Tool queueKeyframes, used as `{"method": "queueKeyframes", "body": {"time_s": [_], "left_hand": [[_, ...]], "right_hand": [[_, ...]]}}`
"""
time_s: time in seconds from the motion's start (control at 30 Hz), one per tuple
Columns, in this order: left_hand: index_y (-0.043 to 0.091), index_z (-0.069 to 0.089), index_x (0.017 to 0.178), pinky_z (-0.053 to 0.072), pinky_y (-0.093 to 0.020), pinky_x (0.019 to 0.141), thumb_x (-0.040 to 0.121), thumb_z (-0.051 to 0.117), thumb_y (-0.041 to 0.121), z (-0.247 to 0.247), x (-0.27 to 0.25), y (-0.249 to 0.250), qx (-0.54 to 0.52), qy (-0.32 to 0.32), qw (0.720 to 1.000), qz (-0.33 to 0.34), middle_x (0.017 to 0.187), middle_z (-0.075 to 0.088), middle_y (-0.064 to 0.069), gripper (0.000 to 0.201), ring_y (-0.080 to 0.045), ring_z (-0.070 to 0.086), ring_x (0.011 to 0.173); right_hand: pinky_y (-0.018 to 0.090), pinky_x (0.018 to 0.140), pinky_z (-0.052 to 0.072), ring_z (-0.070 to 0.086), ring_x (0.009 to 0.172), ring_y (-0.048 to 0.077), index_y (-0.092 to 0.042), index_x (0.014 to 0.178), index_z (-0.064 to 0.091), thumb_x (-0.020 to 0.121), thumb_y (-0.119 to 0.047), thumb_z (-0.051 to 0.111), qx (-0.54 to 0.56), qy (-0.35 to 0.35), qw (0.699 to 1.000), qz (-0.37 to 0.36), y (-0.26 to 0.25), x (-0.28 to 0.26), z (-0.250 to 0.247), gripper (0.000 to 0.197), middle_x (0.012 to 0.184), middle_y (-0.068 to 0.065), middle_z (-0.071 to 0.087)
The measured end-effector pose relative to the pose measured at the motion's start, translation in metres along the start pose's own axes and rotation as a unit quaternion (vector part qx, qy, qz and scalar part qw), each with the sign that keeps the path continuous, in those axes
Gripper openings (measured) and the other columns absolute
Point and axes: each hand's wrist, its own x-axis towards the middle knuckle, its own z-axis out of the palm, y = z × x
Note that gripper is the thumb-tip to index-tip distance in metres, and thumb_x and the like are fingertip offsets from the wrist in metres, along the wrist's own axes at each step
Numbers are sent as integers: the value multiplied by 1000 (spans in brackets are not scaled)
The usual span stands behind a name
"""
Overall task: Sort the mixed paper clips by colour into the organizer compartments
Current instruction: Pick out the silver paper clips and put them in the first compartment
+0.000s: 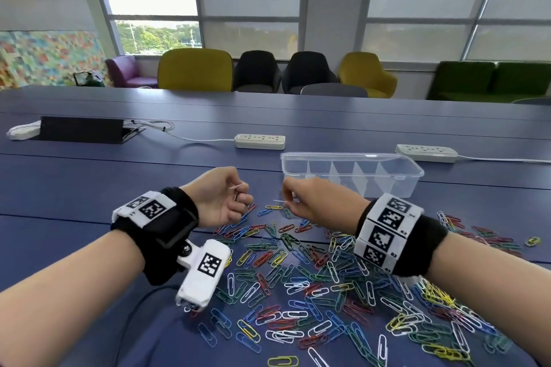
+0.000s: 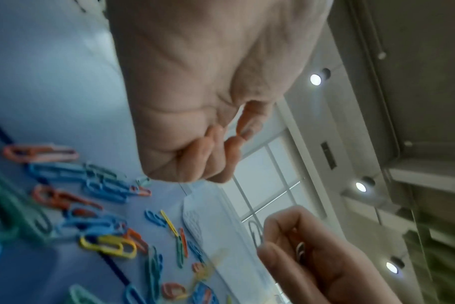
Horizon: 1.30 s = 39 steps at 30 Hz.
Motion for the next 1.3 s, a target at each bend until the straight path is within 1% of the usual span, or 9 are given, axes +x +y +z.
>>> {"method": "queueKeyframes", "body": {"time_s": [0.2,0.33,0.43,0.6,0.83,0.97,1.03,1.13,1.3], "left_hand": [[14,32,51,23,-16,36,73,35,14,12,9,-12,-120,-23,993,2,50,31,0,22,-13,32,35],[7,44,69,53,-28,43,84,29,7,19,12,-18,-238,-20,971,12,60,55,-13,22,-22,59,45],[-9,53,90,57,-46,58,92,24,9,25,10,-22,-264,-55,963,27,79,65,-26,34,-33,69,63],[-4,56,82,58,-40,51,99,28,16,30,7,-23,-275,-42,960,45,64,64,-16,39,-26,65,50],[5,51,80,42,-16,38,84,38,4,0,-9,-14,-221,-18,975,5,55,49,-2,14,-10,48,39],[9,53,86,19,-13,34,98,29,4,-22,-28,-16,32,68,997,18,46,31,8,28,-4,25,33],[10,58,86,16,-12,34,100,31,10,-26,-37,-21,298,113,947,28,42,29,9,30,-3,22,33],[20,66,78,25,-16,38,95,51,30,-29,-49,-31,603,95,792,2,47,35,7,24,-9,28,39],[17,71,75,35,-25,59,66,70,64,-24,-62,-42,736,76,669,-63,65,51,4,48,-14,42,63]], "right_hand": [[39,61,46,53,65,29,-12,95,43,94,-19,45,15,41,999,-29,-4,-4,-8,7,75,8,58],[26,59,35,46,64,21,-13,92,43,94,-18,47,91,29,994,-44,-10,-1,-18,7,71,-2,48],[22,61,28,46,73,19,-4,99,50,94,-15,47,77,-8,996,-38,-19,12,-21,12,84,3,52],[26,83,37,54,105,25,-5,109,59,94,-17,48,20,-14,999,-31,-38,40,-13,22,112,12,60],[16,74,34,48,85,12,-13,98,67,91,-23,58,129,117,982,-74,-39,23,-18,15,90,-4,62],[16,73,46,59,79,12,-16,102,66,93,-20,55,152,-39,986,-63,-31,-7,-15,14,94,0,68],[25,80,51,62,84,16,-20,104,67,93,-17,53,146,-144,977,-57,-30,-17,-8,18,98,2,69],[28,81,49,62,88,19,-22,109,67,92,-16,55,139,-213,965,-70,-43,-16,5,21,103,4,69],[6,63,38,55,71,6,-12,103,67,84,-22,69,143,-255,953,-72,-63,-3,25,21,87,-2,68]]}}
